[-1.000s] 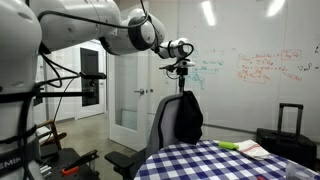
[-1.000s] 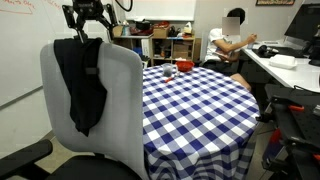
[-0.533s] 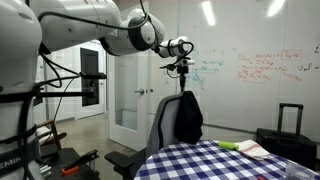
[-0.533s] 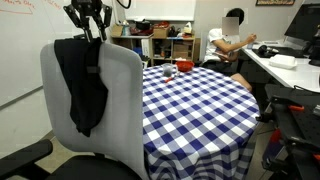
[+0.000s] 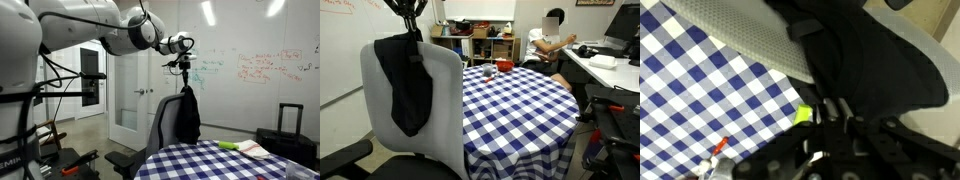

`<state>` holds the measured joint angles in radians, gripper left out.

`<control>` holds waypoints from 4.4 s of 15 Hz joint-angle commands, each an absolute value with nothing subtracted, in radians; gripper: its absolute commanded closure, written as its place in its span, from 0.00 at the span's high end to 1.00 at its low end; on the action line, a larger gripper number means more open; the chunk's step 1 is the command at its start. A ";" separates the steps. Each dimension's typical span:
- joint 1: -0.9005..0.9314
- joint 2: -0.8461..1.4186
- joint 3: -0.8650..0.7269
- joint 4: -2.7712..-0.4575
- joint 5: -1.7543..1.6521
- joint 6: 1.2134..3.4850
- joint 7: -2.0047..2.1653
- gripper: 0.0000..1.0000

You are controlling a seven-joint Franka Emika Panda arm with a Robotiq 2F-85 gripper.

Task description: Put the black cloth on the table

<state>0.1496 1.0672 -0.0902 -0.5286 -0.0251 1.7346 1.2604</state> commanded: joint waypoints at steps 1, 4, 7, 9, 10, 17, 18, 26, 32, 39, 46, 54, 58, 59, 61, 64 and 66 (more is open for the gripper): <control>0.149 1.015 -0.126 -0.495 -0.068 1.783 1.243 0.01; 0.132 0.948 -0.156 -0.484 -0.099 1.771 1.221 0.01; 0.076 0.960 -0.142 -0.349 -0.096 1.666 1.150 0.01; 0.078 0.875 -0.152 -0.437 -0.107 1.625 1.149 0.01; 0.065 0.866 -0.155 -0.438 -0.108 1.607 1.147 0.01; -0.021 0.818 -0.184 -0.427 -0.118 1.507 1.198 0.01; -0.035 0.814 -0.193 -0.425 -0.121 1.507 1.214 0.01; -0.120 0.723 -0.253 -0.420 -0.165 1.477 1.378 0.01; -0.168 0.634 -0.260 -0.419 -0.189 1.410 1.332 0.01; -0.164 0.566 -0.226 -0.420 -0.164 1.351 1.260 0.01; -0.136 0.593 -0.125 -0.481 -0.070 1.325 1.187 0.01; -0.113 0.789 -0.076 -0.418 0.006 1.188 1.197 0.01; -0.097 0.897 -0.057 -0.410 0.020 1.172 1.189 0.01; -0.094 0.925 -0.050 -0.406 0.028 1.186 1.187 0.01; -0.089 0.975 -0.042 -0.409 0.041 1.207 1.193 0.01; -0.080 1.049 -0.041 -0.409 0.040 1.233 1.197 0.01; -0.080 1.100 -0.042 -0.405 0.041 1.274 1.203 0.01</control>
<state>-0.0779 1.0223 -0.0410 -0.4591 0.0184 1.2376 1.2113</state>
